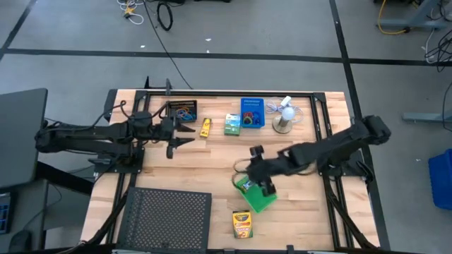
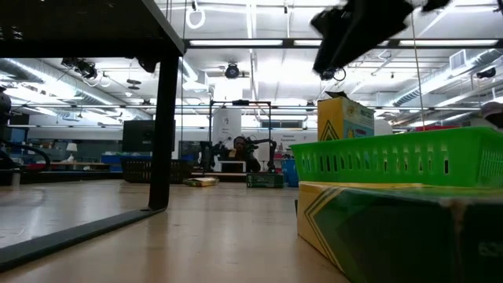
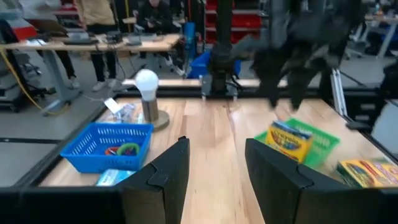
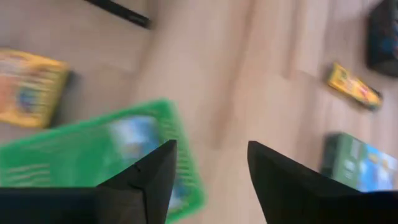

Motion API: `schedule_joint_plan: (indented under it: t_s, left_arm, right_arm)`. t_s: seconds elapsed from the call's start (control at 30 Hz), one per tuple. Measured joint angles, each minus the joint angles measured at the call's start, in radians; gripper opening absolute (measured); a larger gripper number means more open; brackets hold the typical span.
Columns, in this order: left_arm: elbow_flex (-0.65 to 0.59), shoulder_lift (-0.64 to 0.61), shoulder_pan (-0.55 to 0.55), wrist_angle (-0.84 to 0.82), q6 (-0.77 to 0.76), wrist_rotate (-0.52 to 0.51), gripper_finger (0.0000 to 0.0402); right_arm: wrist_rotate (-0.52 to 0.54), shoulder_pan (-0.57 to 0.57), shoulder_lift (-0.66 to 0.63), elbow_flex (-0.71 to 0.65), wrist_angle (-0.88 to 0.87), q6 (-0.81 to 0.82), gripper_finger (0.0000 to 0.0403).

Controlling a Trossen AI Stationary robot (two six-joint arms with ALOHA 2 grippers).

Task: Pick & Place Office Desk Supplies
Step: Put the small crayon box into the green bin

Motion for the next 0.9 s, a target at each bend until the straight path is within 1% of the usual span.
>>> schedule_joint_plan:
  t_s: [0.07,0.13,0.33,0.47,0.53,0.6,0.7,0.8,0.9]
  left_arm:
    - [0.0,0.01,0.0,0.032,-0.011,-0.015,0.0166]
    - [0.0,0.022,0.0,0.044,-0.009,-0.024,0.0166]
    - [0.0,0.062,0.0,0.057,0.0,-0.028,0.0166]
    - [0.0,0.087,0.0,0.067,-0.019,-0.031,0.0166]
    - [0.0,0.103,0.0,0.083,-0.027,-0.046,0.0166]
    - [0.0,0.116,0.0,0.097,-0.035,-0.059,0.0166]
    - [0.002,0.139,0.0,0.124,-0.037,-0.081,0.0166]
    - [0.002,0.171,0.0,0.151,-0.037,-0.097,0.0166]
    - [0.002,0.2,0.003,0.174,-0.034,-0.115,0.0166]
  right_arm:
    - [-0.004,-0.064,0.016,0.004,0.003,-0.031,0.0198]
    - [-0.036,-0.142,0.017,0.004,0.019,-0.077,0.0195]
    - [-0.185,-0.395,0.018,0.005,0.047,-0.196,0.02]
    - [-0.289,-0.523,0.031,0.005,0.085,-0.261,0.02]
    - [-0.351,-0.576,0.043,0.008,0.143,-0.28,0.0194]
    - [-0.396,-0.622,0.066,0.008,0.171,-0.29,0.0185]
    - [-0.423,-0.665,0.129,0.052,0.174,-0.32,0.0165]
    - [-0.426,-0.679,0.212,0.141,0.138,-0.355,0.0149]
    - [-0.426,-0.678,0.305,0.262,0.034,-0.388,0.0143]
